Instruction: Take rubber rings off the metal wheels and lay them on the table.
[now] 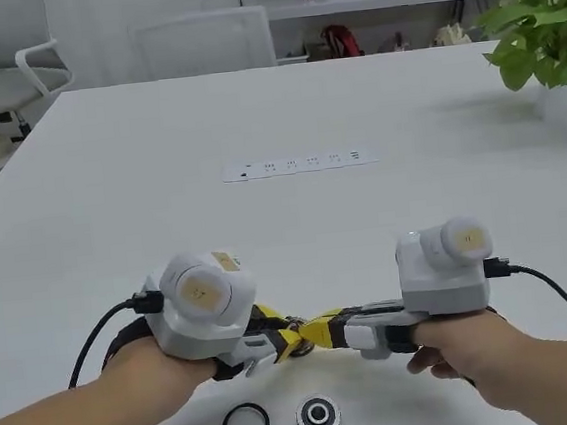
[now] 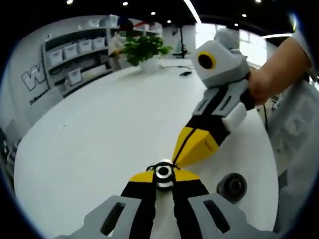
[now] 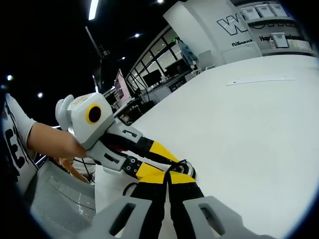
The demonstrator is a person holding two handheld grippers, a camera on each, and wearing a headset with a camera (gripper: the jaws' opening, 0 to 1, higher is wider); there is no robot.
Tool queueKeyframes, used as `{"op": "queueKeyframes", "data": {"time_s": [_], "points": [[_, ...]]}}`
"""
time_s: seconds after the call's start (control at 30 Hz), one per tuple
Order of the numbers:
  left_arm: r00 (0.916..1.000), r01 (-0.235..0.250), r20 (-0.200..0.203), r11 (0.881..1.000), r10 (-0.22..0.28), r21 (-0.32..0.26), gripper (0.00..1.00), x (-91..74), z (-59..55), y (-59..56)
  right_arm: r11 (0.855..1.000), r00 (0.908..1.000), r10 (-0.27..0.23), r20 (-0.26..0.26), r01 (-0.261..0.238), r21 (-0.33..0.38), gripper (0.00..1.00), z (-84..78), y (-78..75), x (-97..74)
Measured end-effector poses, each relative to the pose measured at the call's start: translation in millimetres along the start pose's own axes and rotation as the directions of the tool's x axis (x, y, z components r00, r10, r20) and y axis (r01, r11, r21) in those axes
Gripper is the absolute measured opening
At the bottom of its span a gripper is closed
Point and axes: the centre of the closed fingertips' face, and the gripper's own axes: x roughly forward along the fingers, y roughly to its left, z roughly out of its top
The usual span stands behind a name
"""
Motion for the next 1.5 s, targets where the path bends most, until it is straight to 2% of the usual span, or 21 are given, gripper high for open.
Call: {"op": "queueKeyframes", "data": {"time_s": [0.1, 0.43, 0.7, 0.8, 0.9, 1.27, 1.5], "points": [[1.0, -0.001, -0.002, 1.0, 0.001, 0.001, 0.12, 0.2, -0.2, -0.3, 1.0, 0.9999, 0.009, 0.006, -0.009, 0.013, 0.0, -0.6, 0.5, -0.7], [1.0, 0.0, 0.0, 1.0, 0.0, 0.004, 0.13, 0.3, -0.8, -0.7, 1.0, 0.9998, -0.019, 0.002, 0.018, 0.012, 0.0, -1.9, -6.6, -1.1], [0.9997, 0.022, 0.002, 1.0, -0.022, 0.007, 0.14, -1.5, -1.6, -1.3, 1.0, 0.9997, -0.024, 0.0, 0.024, 0.009, 0.0, 0.3, -7.9, -2.1], [0.9987, 0.052, 0.0, 0.999, -0.052, 0.007, 0.18, -4.2, -2.3, -4.8, 1.0, 0.9998, -0.022, 0.001, 0.022, 0.009, 0.0, 1.0, -6.7, -1.9], [0.9983, 0.058, 0.005, 0.998, -0.059, 0.02, 0.22, -7.5, -1.5, -8.1, 1.0, 0.9997, -0.022, 0.004, 0.022, 0.011, 0.0, 1.3, -6.2, -1.8], [0.994, 0.071, 0.084, 0.998, -0.07, 0.002, 0.34, -26.4, 16.9, -12.0, 1.0, 0.9999, -0.013, 0.011, 0.013, 0.011, 0.0, 4.4, -2.1, -4.3], [0.9908, 0.07, 0.118, 0.997, -0.067, -0.02, 0.4, -41.0, 21.6, -11.0, 1.0, 0.9999, -0.008, 0.013, 0.008, 0.012, 0.0, 6.0, -1.4, -6.1]]}}
